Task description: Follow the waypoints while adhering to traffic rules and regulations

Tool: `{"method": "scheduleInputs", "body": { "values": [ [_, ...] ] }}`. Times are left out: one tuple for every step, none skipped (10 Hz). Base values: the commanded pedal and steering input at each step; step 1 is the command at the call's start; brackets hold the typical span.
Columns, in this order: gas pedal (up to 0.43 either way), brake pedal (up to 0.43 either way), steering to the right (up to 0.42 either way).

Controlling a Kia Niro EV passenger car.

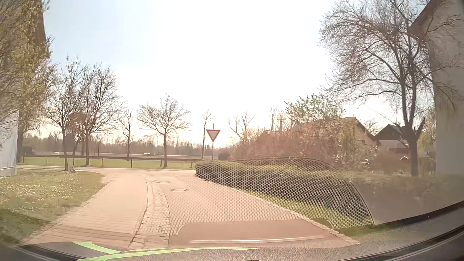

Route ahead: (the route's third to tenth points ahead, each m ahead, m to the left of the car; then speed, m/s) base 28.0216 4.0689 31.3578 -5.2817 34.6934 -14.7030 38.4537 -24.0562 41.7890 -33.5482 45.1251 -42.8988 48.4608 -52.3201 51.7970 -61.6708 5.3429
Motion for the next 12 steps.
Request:
{"method": "scheduleInputs", "body": {
  "values": [
    [0.189,0.000,-0.115],
    [0.189,0.000,-0.114],
    [0.177,0.000,-0.114],
    [0.177,0.000,-0.114],
    [0.177,0.000,-0.114],
    [0.169,0.000,-0.114],
    [0.157,0.000,-0.111],
    [0.067,0.000,-0.110],
    [0.000,0.000,-0.108],
    [0.000,0.000,-0.103],
    [0.000,0.000,-0.098],
    [0.000,0.000,-0.095]
  ]
}}
